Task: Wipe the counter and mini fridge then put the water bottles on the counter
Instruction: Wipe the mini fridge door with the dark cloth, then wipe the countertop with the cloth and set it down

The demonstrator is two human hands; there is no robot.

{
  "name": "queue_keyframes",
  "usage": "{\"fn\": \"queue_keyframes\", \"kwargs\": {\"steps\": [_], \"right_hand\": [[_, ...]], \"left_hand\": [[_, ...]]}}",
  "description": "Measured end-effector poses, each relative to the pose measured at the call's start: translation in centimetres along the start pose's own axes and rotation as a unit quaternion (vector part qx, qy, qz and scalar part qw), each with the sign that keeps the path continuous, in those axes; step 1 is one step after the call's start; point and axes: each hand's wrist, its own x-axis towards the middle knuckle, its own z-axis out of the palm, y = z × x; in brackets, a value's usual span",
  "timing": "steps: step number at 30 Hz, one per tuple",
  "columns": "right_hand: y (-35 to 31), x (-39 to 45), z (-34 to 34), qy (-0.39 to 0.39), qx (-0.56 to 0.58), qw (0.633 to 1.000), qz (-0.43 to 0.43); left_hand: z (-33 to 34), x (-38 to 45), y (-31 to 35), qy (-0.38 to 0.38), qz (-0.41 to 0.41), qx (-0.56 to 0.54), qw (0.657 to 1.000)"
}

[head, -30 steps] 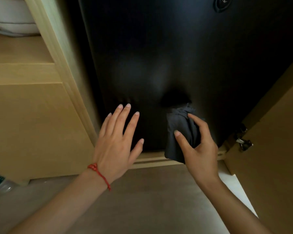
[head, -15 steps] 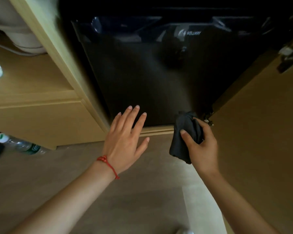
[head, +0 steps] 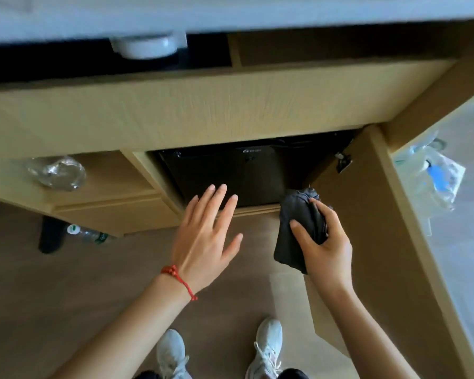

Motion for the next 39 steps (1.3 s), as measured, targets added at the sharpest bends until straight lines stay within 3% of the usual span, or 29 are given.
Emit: {"fn": "queue_keyframes", "kwargs": {"steps": [12, 24, 34, 39], "right_hand": [[-14.5, 0.3, -8.7, 0.009, 0.047, 0.998, -0.038], [-22.5, 3.6, -14.6, -0.027, 0.060, 0.997, -0.050], [-26.5, 11.7, -12.6, -0.007, 0.052, 0.998, -0.037], [-28.1, 16.9, -10.8, 0.008, 0.004, 0.999, -0.042]], "left_hand": [[-14.9, 3.0, 6.9, 0.066, -0.012, 0.010, 0.998], [-22.9, 6.1, 10.7, 0.062, -0.068, 0.055, 0.994], [-25.9, 14.9, 7.4, 0.085, -0.058, 0.033, 0.994], [-25.6, 20.2, 4.3, 0.057, -0.021, 0.041, 0.997]]}}
